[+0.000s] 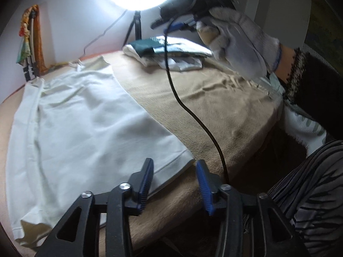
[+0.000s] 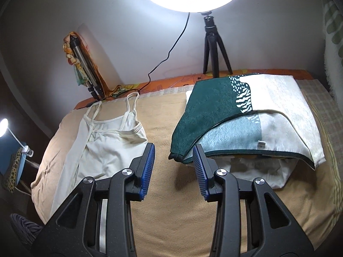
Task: Fold small clothes
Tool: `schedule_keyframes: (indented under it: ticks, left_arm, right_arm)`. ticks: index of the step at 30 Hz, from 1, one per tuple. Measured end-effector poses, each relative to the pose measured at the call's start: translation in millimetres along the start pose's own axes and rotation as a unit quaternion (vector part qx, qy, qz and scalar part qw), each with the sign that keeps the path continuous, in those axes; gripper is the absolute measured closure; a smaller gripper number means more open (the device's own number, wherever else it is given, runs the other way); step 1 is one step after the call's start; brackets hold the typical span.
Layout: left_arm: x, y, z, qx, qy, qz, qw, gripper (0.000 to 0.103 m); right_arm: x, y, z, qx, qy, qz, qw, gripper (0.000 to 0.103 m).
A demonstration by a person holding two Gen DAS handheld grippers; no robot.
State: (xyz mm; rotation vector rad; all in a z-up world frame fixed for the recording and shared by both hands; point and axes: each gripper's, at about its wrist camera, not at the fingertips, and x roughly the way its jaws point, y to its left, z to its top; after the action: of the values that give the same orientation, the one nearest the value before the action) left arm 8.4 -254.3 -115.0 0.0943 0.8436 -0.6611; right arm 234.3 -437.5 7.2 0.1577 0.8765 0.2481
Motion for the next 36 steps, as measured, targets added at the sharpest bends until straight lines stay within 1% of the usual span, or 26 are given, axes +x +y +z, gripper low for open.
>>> schedule_keyframes:
  ticks: [1, 2, 4, 6, 9, 10, 11, 12, 13, 14, 17, 20, 23, 25, 26, 27, 30, 32, 36]
  left_arm:
    - [3.0, -0.5, 0.0, 0.000, 0.002, -0.001, 1.0000, 0.052]
    - [7.4, -2.3, 0.4, 0.001, 0.005, -0.001, 1.0000, 0.051]
    - [13.6, -5.1, 0.9, 0.005, 0.010, 0.002, 0.9999, 0.051]
    - [19.0, -8.2, 2.2, 0.013, 0.011, 0.016, 0.9997, 0.051]
    - [23.0, -8.3, 4.4, 0.015, 0.009, 0.026, 0.9995, 0.054]
    - [23.8, -7.3, 4.9, 0.012, 0.008, 0.029, 0.9995, 0.060]
    - [24.7, -5.6, 5.3, 0.008, 0.005, 0.034, 0.9994, 0.070]
    - [25.3, -3.4, 5.6, 0.004, 0.001, 0.037, 0.9993, 0.073]
    - [25.8, -1.8, 6.0, 0.003, -0.001, 0.035, 0.9994, 0.079]
    - [26.3, 1.0, 6.4, -0.001, -0.005, 0.032, 0.9995, 0.088]
    - [26.9, 7.3, 8.3, -0.012, -0.008, 0.022, 0.9996, 0.098]
    - [26.9, 10.1, 9.7, -0.023, -0.008, 0.016, 0.9996, 0.100]
    - [26.6, 10.1, 10.0, -0.026, -0.009, 0.014, 0.9995, 0.100]
    - [26.3, 10.0, 10.0, -0.027, -0.009, 0.012, 0.9995, 0.100]
    - [25.8, 10.8, 10.2, -0.031, -0.009, 0.009, 0.9995, 0.100]
    - [25.2, 11.7, 10.4, -0.035, -0.009, 0.006, 0.9993, 0.100]
    - [21.0, 13.3, 10.6, -0.050, -0.014, -0.006, 0.9986, 0.101]
    - [19.2, 16.4, 10.2, -0.064, -0.016, -0.014, 0.9977, 0.101]
    - [16.6, 22.6, 10.1, -0.087, -0.019, -0.027, 0.9957, 0.101]
  right_arm:
    - [4.2, 2.2, 1.5, -0.006, 0.003, 0.005, 1.000, 0.064]
    - [7.1, 4.3, 1.8, -0.011, 0.005, 0.008, 1.000, 0.064]
    - [19.3, 14.5, 5.0, -0.028, 0.015, 0.022, 0.999, 0.064]
    - [28.3, 25.6, 5.2, -0.041, 0.022, 0.031, 0.998, 0.064]
    - [52.0, 49.0, 6.5, -0.063, 0.037, 0.040, 0.997, 0.064]
    - [61.4, 56.8, 6.4, -0.069, 0.042, 0.041, 0.996, 0.064]
    - [68.9, 62.8, 5.7, -0.073, 0.047, 0.040, 0.995, 0.064]
    - [81.2, 70.7, 5.6, -0.078, 0.053, 0.041, 0.995, 0.064]
    - [87.4, 75.4, 4.9, -0.080, 0.056, 0.042, 0.994, 0.064]
    - [100.3, 80.7, 5.8, -0.083, 0.061, 0.045, 0.994, 0.064]
    - [125.4, 89.4, 7.4, -0.091, 0.071, 0.043, 0.992, 0.064]
    - [150.7, 91.8, 8.6, -0.092, 0.080, 0.033, 0.992, 0.064]
    - [168.0, 86.4, 9.5, -0.077, 0.087, 0.043, 0.992, 0.064]
    - [176.4, 80.0, 9.9, -0.058, 0.093, 0.062, 0.992, 0.078]
    - [178.4, 77.0, 11.0, -0.049, 0.096, 0.070, 0.992, 0.092]
    - [181.0, 70.5, 13.3, -0.025, 0.096, 0.081, 0.992, 0.093]
    - [183.6, 54.1, 21.5, 0.034, 0.090, 0.094, 0.991, 0.095]
    - [187.4, 52.5, 22.7, 0.041, 0.098, 0.084, 0.991, 0.095]
    - [186.8, 65.2, 25.0, 0.022, 0.103, 0.066, 0.992, 0.095]
